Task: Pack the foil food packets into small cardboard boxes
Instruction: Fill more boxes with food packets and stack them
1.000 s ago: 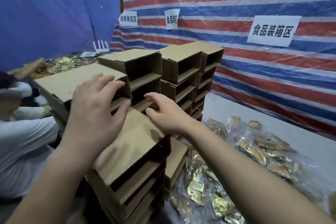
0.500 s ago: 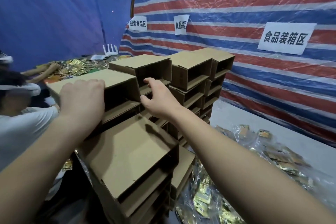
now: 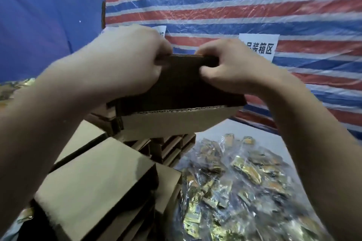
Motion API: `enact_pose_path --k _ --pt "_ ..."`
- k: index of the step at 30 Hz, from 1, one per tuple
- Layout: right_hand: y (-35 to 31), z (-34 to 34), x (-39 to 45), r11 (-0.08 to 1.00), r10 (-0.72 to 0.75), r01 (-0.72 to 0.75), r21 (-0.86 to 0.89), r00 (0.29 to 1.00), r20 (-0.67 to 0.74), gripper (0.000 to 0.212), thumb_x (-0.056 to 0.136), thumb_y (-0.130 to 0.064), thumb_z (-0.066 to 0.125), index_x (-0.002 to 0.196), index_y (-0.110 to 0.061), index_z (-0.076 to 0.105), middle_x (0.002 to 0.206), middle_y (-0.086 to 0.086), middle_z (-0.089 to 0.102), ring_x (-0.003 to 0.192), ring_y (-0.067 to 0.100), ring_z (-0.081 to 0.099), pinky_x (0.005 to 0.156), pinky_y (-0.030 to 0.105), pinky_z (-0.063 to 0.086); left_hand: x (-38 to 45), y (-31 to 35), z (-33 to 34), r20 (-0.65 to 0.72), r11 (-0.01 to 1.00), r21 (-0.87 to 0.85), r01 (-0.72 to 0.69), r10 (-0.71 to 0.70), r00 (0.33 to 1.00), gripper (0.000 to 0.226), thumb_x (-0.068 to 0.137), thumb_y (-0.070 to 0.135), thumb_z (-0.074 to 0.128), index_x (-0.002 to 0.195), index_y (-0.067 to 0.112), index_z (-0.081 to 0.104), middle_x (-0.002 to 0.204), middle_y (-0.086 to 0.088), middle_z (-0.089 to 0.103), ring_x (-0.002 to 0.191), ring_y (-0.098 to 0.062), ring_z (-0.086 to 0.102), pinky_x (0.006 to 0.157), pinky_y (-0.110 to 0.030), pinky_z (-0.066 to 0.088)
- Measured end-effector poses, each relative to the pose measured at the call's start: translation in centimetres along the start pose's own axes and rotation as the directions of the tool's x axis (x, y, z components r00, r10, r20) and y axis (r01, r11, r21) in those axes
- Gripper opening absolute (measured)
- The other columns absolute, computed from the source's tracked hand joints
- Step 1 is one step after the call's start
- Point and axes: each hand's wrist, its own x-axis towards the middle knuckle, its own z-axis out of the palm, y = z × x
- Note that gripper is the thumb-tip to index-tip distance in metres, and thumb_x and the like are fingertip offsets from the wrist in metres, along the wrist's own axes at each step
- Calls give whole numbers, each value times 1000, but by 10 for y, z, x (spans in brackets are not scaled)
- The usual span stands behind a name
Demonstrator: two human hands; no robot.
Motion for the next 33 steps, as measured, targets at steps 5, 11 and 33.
enact_pose_path --k 5,11,33 --pt "53 -35 -82 936 286 -294 -191 956 -71 18 83 -24 57 65 -24 56 66 -7 57 66 8 56 55 28 38 43 78 34 86 931 -269 -247 279 956 17 94 28 59 104 21 70 98 -1 68 92 -20 60 81 -32 50" --pt "117 -26 -178 726 679 -665 -175 733 35 19 84 -28 59 69 -19 65 63 0 65 53 10 60 52 32 50 63 191 116 319 851 -360 -383 498 807 18 94 31 60 108 26 68 104 1 65 85 -15 52 74 -27 37" --pt "124 296 -423 333 918 -938 -100 298 263 20 83 -34 49 84 -21 63 87 -5 63 83 15 60 73 31 50 -216 219 405 670 808 -588 -37 512 538 17 94 24 46 94 24 63 96 3 68 88 -17 61 77 -30 50"
